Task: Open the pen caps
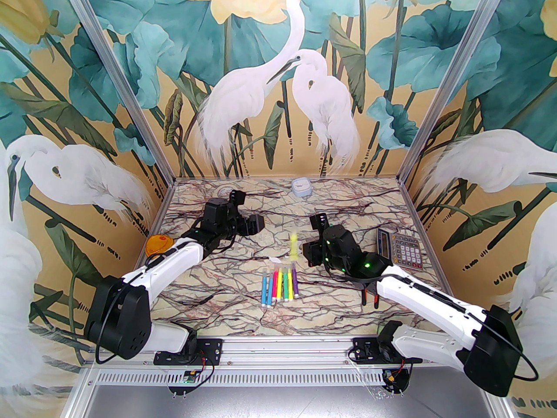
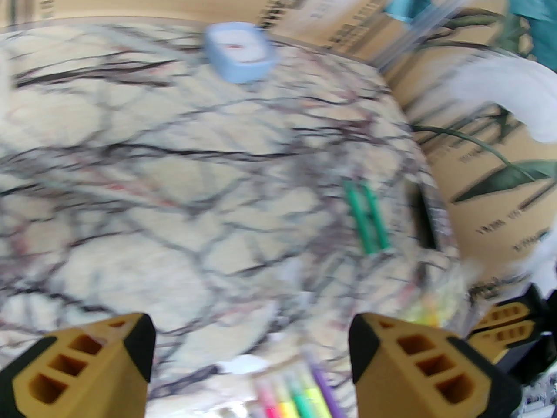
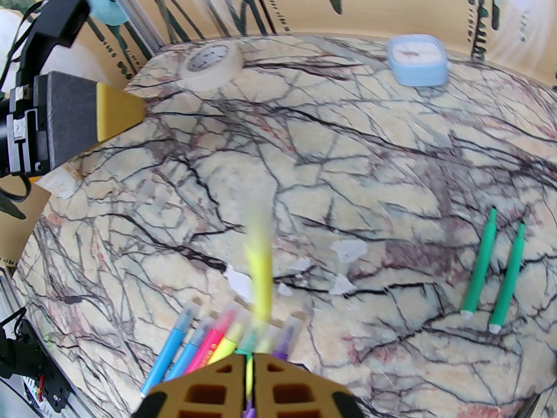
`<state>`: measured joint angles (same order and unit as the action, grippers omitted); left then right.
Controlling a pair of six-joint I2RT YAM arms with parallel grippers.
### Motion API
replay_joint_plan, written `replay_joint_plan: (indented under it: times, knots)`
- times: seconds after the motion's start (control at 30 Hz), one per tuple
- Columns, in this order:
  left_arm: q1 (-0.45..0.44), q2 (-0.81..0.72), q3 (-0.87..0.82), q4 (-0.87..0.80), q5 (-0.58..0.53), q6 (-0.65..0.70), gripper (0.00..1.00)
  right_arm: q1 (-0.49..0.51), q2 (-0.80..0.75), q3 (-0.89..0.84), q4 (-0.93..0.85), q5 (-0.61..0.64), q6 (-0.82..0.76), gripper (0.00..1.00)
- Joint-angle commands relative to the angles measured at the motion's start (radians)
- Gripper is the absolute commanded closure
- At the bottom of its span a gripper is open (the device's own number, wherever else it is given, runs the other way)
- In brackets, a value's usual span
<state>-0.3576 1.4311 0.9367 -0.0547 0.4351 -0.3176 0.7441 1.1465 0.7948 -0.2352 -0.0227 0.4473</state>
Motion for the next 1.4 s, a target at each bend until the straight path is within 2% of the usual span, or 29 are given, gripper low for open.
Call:
replay_joint_plan:
  times: [0.0, 0.07, 0.17, 0.2, 0.3, 0.33, 0.4, 0.43, 0.5, 0.6, 0.7, 0.77, 0.93, 1.2, 1.37]
  knots:
    - [-0.015, 0.020, 0.022, 0.079, 0.180, -0.069, 0.23, 0.000, 0.015, 0.017, 0.052, -0.032, -0.037, 1.00]
    - [-0.016, 0.019, 0.011, 0.119, 0.221, -0.099, 0.25, 0.000, 0.015, 0.017, 0.060, -0.004, -0.034, 1.00]
    - [-0.015, 0.009, -0.005, 0.104, 0.173, -0.103, 0.25, -0.003, 0.029, 0.030, 0.034, 0.002, -0.042, 1.00]
    - [-0.014, 0.010, -0.005, 0.076, 0.121, -0.095, 0.24, -0.003, 0.039, 0.035, 0.021, 0.006, -0.044, 1.00]
    - [-0.011, 0.083, 0.053, -0.093, -0.120, -0.062, 0.23, -0.002, 0.060, 0.025, 0.024, 0.001, -0.037, 1.00]
    - [-0.008, 0.137, 0.106, -0.197, -0.187, -0.045, 0.23, -0.003, 0.067, 0.023, 0.027, 0.000, -0.032, 1.00]
    - [-0.007, 0.244, 0.216, -0.369, -0.391, -0.018, 0.24, -0.002, 0.082, 0.027, 0.027, -0.008, -0.028, 0.91]
    - [-0.005, 0.298, 0.251, -0.404, -0.514, -0.006, 0.24, -0.003, 0.093, 0.025, 0.031, -0.014, -0.027, 0.90]
    - [0.001, 0.376, 0.293, -0.385, -0.625, 0.057, 0.22, -0.003, 0.107, 0.017, 0.049, -0.022, -0.019, 0.90]
    - [0.028, 0.510, 0.408, -0.356, -0.630, 0.147, 0.22, -0.005, 0.126, 0.006, 0.083, -0.042, -0.005, 0.88]
    - [0.058, 0.618, 0.529, -0.362, -0.641, 0.170, 0.23, -0.004, 0.137, 0.008, 0.094, -0.056, 0.000, 0.86]
    - [0.074, 0.653, 0.582, -0.361, -0.601, 0.182, 0.24, -0.005, 0.136, 0.001, 0.095, -0.059, 0.005, 0.78]
    - [0.083, 0.662, 0.639, -0.391, -0.574, 0.197, 0.23, -0.005, 0.127, -0.026, 0.102, -0.029, 0.020, 0.65]
    - [0.138, 0.633, 0.680, -0.477, -0.577, 0.193, 0.21, -0.004, 0.189, -0.011, 0.114, -0.024, 0.005, 0.51]
    - [0.196, 0.665, 0.751, -0.556, -0.529, 0.214, 0.28, -0.008, 0.199, -0.008, 0.128, -0.022, 0.000, 0.46]
